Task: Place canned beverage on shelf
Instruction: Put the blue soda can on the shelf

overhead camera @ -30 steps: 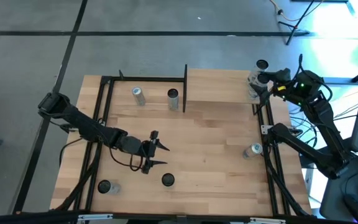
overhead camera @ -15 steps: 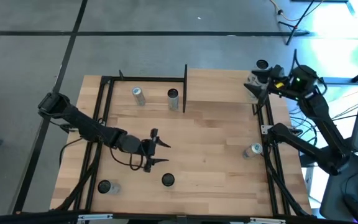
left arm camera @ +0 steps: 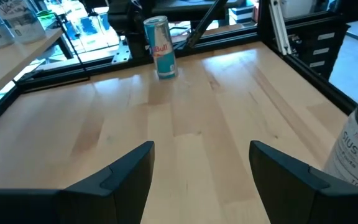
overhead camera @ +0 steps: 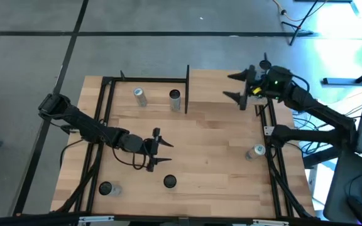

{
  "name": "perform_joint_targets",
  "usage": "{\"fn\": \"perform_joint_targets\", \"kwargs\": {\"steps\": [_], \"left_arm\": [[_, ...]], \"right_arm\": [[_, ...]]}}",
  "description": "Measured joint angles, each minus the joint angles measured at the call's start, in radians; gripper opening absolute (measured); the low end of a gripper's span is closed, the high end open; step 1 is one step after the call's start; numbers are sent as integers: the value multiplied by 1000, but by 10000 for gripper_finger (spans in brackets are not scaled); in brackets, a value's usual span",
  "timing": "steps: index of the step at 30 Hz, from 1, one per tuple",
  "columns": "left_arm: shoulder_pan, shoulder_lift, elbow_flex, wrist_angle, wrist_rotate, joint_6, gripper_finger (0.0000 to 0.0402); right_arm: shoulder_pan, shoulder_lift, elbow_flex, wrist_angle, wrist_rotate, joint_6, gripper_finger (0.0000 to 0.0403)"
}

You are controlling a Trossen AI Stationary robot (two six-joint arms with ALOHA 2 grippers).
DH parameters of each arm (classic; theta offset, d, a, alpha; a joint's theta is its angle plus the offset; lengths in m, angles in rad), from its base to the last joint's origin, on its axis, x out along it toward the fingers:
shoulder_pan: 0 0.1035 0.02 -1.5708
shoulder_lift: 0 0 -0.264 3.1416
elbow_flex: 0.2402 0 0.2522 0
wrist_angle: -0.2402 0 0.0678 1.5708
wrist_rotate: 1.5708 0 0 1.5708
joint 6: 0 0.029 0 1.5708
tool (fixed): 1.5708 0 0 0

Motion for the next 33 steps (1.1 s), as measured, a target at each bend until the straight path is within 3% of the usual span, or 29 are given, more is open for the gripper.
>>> {"fn": "perform_joint_targets", "kwargs": {"steps": [6,12,24,33], "left_arm": [[-18,0,0,-29,-4,-24,247],[-27,0,0,-34,-5,-28,247],[-50,0,0,-29,-40,-132,247],[-125,0,0,-29,-161,-224,247]], "right_arm": [[239,57,2,-103,103,38,362],[437,62,11,-314,217,201,362],[711,51,70,-848,349,831,362],[921,60,70,-1036,372,1283,362]]}}
